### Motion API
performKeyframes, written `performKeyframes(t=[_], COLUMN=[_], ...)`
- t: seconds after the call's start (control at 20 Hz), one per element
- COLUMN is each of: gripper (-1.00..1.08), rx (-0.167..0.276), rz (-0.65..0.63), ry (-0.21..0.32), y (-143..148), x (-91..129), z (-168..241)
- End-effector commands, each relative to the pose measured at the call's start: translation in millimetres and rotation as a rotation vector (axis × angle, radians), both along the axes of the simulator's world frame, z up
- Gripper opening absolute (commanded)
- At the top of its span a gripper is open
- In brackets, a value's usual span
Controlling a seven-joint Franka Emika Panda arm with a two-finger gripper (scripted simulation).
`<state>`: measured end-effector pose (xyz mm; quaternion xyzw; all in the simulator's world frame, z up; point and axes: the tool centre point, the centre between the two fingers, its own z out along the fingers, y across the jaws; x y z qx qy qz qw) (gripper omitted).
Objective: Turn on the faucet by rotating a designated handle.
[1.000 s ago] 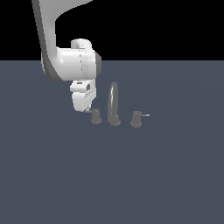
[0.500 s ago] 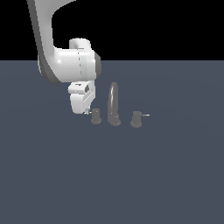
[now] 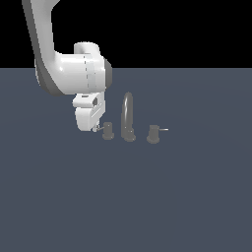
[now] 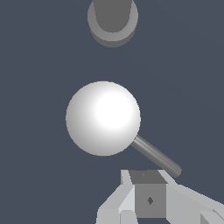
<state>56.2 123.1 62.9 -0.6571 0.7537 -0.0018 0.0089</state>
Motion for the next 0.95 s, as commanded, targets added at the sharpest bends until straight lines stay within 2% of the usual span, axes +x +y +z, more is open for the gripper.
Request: performKeyframes(t=[0.0, 0.4, 0.45, 0.5, 0.85, 0.9], gripper=[-1.0, -1.0, -1.0, -1.0, -1.0, -1.0], rx=[-0.004, -0.008, -0.008, 0.002, -0.008, -0.008], rz=[-0.006, -0.008, -0.008, 0.013, -0.006, -0.006], ry=[0.007, 0.015, 0.015, 0.008, 0.015, 0.015], y=[-10, -33, -33, -15, -69, -69], x=[-7, -28, -28, -25, -24, -24], z=[0, 0, 0, 0, 0, 0])
